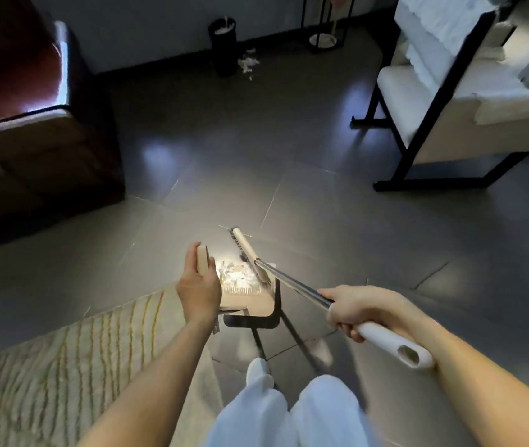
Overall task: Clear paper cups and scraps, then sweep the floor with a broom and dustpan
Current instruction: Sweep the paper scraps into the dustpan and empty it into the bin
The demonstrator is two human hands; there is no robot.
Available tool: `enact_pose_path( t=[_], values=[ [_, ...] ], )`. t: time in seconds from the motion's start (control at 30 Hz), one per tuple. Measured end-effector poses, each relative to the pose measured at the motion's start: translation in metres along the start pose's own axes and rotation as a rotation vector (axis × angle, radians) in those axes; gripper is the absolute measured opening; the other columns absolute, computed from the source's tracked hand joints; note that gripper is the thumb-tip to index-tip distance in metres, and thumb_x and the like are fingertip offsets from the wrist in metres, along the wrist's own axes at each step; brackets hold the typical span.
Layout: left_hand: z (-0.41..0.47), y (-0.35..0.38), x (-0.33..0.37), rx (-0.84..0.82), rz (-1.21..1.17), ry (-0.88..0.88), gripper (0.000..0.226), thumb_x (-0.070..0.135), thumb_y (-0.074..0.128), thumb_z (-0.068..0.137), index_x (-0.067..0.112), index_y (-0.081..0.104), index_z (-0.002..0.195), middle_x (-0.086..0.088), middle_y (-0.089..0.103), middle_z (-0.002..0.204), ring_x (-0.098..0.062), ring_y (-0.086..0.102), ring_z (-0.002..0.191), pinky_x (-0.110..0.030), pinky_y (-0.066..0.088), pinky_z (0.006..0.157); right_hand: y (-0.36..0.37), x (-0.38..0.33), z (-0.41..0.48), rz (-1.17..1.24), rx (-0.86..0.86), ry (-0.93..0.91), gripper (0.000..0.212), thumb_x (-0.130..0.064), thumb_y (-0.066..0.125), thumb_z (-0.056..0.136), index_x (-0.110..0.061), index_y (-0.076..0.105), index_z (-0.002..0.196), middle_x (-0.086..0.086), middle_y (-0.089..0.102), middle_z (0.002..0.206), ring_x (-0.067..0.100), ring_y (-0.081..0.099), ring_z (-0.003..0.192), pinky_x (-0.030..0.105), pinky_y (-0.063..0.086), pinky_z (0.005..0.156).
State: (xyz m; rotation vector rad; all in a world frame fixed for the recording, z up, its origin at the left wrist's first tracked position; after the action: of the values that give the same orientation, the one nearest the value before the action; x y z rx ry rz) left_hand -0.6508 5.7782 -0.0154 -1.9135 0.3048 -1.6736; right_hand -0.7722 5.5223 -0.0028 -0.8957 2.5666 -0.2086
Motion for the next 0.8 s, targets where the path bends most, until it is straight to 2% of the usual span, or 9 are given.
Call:
enact_pose_path(
  t=[0.13, 0.3, 0.43, 0.5, 0.57, 0.6, 0.7, 0.8],
  values=[
    [-0.013, 0.021, 0.012, 0.108, -0.038, -0.082, 0.030, 0.026, 0.054, 0.097, 0.038, 0.049, 0.125, 0.003, 0.062, 0.095, -0.019, 0.062, 0.076, -0.044, 0.058, 0.069, -0.031, 0.005, 0.027, -0.083, -0.068, -0.053, 0.056, -0.002, 0.044, 0.084, -0.027, 0.045, 0.133, 0.004, 0.051, 0.065, 0.009, 0.045, 0.043, 0.019, 0.041, 0.040],
    [-0.048, 0.040, 0.023, 0.399, -0.032, -0.181, 0.029, 0.028, 0.055, 0.097, 0.035, 0.052, 0.125, 0.012, 0.058, 0.098, -0.017, 0.061, 0.083, -0.031, 0.054, 0.071, -0.088, 0.022, 0.046, -0.293, -0.138, -0.159, 0.056, -0.003, 0.041, 0.082, -0.027, 0.047, 0.132, 0.003, 0.051, 0.067, 0.005, 0.045, 0.035, 0.018, 0.041, 0.039],
    [-0.094, 0.057, 0.022, 0.525, -0.047, -0.301, 0.032, 0.030, 0.053, 0.097, 0.030, 0.052, 0.130, 0.005, 0.064, 0.115, -0.018, 0.060, 0.092, -0.031, 0.052, 0.080, -0.140, 0.039, 0.035, -0.321, -0.234, -0.174, 0.061, -0.001, 0.044, 0.082, -0.032, 0.044, 0.135, 0.002, 0.047, 0.059, 0.006, 0.042, 0.035, 0.018, 0.041, 0.039],
    [-0.120, 0.064, 0.026, 0.610, -0.076, -0.344, 0.035, 0.025, 0.055, 0.096, 0.028, 0.054, 0.131, 0.010, 0.062, 0.120, -0.011, 0.055, 0.092, -0.019, 0.043, 0.083, -0.160, 0.036, 0.030, -0.355, -0.270, -0.182, 0.066, 0.000, 0.045, 0.083, -0.032, 0.041, 0.140, 0.002, 0.045, 0.056, 0.008, 0.041, 0.036, 0.018, 0.040, 0.038],
    [-0.142, 0.066, 0.033, 0.690, -0.105, -0.365, 0.037, 0.022, 0.056, 0.095, 0.023, 0.055, 0.132, 0.017, 0.055, 0.113, -0.002, 0.047, 0.093, -0.001, 0.031, 0.079, -0.169, 0.025, 0.026, -0.418, -0.298, -0.190, 0.068, 0.001, 0.047, 0.085, -0.031, 0.036, 0.144, 0.000, 0.047, 0.050, 0.008, 0.041, 0.036, 0.018, 0.039, 0.038],
    [-0.150, 0.066, 0.034, 0.716, -0.109, -0.381, 0.037, 0.022, 0.056, 0.095, 0.022, 0.055, 0.132, 0.018, 0.053, 0.110, 0.000, 0.046, 0.093, 0.001, 0.029, 0.078, -0.168, 0.018, 0.025, -0.447, -0.315, -0.193, 0.067, 0.001, 0.048, 0.086, -0.031, 0.036, 0.144, -0.002, 0.048, 0.047, 0.007, 0.041, 0.035, 0.017, 0.039, 0.037],
    [-0.175, 0.063, 0.025, 0.742, -0.103, -0.454, 0.033, 0.026, 0.056, 0.096, 0.030, 0.054, 0.128, 0.014, 0.055, 0.098, -0.009, 0.051, 0.085, -0.018, 0.036, 0.078, -0.153, -0.001, 0.022, -0.521, -0.363, -0.207, 0.063, 0.002, 0.050, 0.088, -0.027, 0.037, 0.142, -0.003, 0.047, 0.044, 0.007, 0.041, 0.035, 0.017, 0.039, 0.037],
    [-0.195, 0.057, 0.011, 0.790, -0.132, -0.527, 0.036, 0.024, 0.055, 0.096, 0.034, 0.052, 0.130, 0.016, 0.053, 0.101, -0.009, 0.050, 0.091, -0.022, 0.036, 0.082, -0.132, -0.019, 0.023, -0.575, -0.403, -0.226, 0.062, 0.003, 0.050, 0.088, -0.026, 0.038, 0.143, -0.001, 0.047, 0.044, 0.007, 0.041, 0.034, 0.016, 0.038, 0.036]
  ],
)
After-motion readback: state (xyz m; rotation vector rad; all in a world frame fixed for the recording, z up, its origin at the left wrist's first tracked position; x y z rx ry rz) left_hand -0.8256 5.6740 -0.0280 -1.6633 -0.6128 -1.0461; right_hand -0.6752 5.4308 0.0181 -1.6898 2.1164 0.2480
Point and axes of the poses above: each hand's wrist, its own z-axis towards the middle knuckle, its own y-axis out of the palm, x = y × z, the point moved 8 cm from there along z, towards the middle knuckle
